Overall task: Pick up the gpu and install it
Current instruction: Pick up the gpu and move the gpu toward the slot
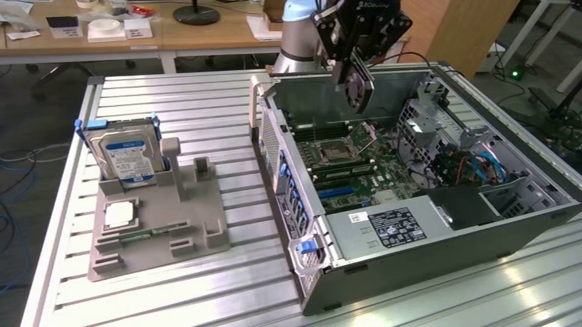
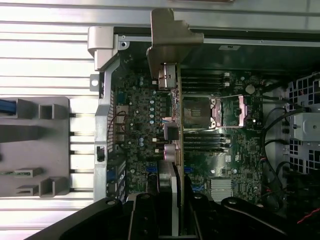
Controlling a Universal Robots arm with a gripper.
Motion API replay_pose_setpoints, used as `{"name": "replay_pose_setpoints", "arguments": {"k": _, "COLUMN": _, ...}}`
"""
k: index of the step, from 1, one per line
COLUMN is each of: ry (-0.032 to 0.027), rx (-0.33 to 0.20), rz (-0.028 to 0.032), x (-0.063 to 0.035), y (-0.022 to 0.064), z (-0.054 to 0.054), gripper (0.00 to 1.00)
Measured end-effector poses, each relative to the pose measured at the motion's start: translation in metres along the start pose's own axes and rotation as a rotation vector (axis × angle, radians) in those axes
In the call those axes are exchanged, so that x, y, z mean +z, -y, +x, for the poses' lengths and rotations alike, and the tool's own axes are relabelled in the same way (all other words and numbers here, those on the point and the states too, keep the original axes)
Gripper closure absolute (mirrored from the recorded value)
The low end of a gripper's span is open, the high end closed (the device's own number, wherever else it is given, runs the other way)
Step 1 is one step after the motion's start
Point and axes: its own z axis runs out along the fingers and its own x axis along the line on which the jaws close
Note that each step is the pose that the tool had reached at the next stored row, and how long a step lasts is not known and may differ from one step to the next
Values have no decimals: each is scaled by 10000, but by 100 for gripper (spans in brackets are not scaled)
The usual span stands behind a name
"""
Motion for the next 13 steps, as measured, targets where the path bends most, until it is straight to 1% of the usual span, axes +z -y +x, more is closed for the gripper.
{"name": "replay_pose_setpoints", "arguments": {"k": 13, "ry": 0, "rx": 0, "rz": -1, "x": 4, "y": 0, "z": -112, "gripper": 72}}
